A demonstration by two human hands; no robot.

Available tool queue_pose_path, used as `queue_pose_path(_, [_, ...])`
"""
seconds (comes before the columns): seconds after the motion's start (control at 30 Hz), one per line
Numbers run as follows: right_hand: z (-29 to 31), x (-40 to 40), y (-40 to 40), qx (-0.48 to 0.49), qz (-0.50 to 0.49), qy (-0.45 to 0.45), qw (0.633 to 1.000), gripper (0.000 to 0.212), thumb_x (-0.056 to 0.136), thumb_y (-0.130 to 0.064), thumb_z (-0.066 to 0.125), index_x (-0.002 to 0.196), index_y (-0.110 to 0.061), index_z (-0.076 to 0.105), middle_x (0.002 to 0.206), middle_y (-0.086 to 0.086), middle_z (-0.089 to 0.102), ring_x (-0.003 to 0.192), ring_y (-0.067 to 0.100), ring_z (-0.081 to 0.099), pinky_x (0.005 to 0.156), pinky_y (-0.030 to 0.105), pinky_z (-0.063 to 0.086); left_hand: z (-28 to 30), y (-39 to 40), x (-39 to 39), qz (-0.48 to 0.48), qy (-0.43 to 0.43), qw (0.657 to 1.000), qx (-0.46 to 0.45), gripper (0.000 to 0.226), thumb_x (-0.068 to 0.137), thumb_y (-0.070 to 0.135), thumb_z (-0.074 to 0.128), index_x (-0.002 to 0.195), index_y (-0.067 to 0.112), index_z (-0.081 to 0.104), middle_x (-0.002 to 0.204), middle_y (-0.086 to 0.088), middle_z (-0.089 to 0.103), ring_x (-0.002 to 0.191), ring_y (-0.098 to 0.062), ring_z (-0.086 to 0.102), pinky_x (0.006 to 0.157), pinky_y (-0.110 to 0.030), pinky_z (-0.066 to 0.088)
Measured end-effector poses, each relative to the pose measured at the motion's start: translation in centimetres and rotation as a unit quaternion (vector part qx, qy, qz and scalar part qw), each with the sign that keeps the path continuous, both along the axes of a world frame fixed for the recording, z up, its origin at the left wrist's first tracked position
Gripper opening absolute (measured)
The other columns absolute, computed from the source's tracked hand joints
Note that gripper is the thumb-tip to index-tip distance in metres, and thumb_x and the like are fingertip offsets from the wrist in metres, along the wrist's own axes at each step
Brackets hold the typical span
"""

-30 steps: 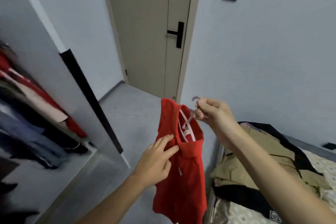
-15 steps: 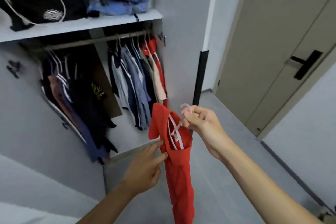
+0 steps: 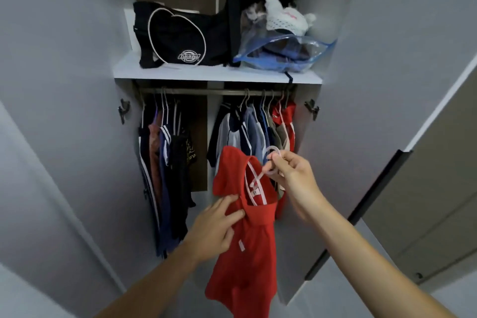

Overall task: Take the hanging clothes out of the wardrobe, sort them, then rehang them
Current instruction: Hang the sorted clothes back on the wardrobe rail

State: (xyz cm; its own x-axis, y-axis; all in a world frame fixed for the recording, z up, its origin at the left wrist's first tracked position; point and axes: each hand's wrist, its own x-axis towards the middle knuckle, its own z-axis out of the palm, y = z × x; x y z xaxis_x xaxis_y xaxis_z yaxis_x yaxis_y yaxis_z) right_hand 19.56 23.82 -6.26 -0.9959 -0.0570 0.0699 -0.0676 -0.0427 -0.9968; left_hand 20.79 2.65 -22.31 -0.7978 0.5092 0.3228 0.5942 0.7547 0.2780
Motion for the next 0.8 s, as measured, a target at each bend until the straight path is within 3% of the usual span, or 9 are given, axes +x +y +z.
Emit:
queue_pose_path(0.13, [0.5,-3.7,-3.8,-0.012,0.008,-0.005,1.0,0.026,0.11,-0.016,0.05,0.093,-0.008,0.068,0.08,0.003,0.071,0.082,0.011,0.065,0.105,0.041,0.055,0.6,-2.3,-4.1,0.005,0.013,1.0,-0.021,0.05,0.081,0.014,0.054,0.129,0.027,0.058,0.151,-0.009,0.045,0.135,-0.027,0.05,0.103,-0.039,0.05])
queue_pose_path(0.43, [-0.8,-14.9,-6.5,0.032,0.006,-0.007,0.999,0.033,0.111,-0.018,0.049,0.083,-0.009,0.064,0.078,0.002,0.067,0.084,0.013,0.067,0.097,0.035,0.058,0.0,-5.7,-12.9,0.048,0.006,0.998,-0.032,0.054,0.085,0.013,0.055,0.136,0.031,0.049,0.154,-0.006,0.041,0.135,-0.023,0.048,0.101,-0.04,0.051])
queue_pose_path(0.6, [-2.7,-22.3,-6.7,0.034,0.008,-0.006,0.999,0.027,0.112,-0.018,0.047,0.095,-0.007,0.065,0.075,-0.003,0.069,0.079,0.01,0.068,0.101,0.045,0.058,-1.4,-5.8,-19.0,0.061,-0.005,0.997,-0.042,0.053,0.088,0.015,0.056,0.139,0.03,0.052,0.154,-0.007,0.041,0.133,-0.023,0.048,0.1,-0.041,0.051])
queue_pose_path(0.8, [-4.9,-30.9,-7.4,0.025,0.004,0.008,1.0,0.025,0.111,-0.015,0.046,0.102,-0.003,0.065,0.075,0.001,0.068,0.075,0.012,0.066,0.094,0.042,0.058,-3.0,-6.7,-27.1,0.074,-0.004,0.996,-0.056,0.052,0.088,0.023,0.04,0.138,0.024,0.056,0.146,-0.013,0.05,0.118,-0.028,0.059,0.087,-0.043,0.056])
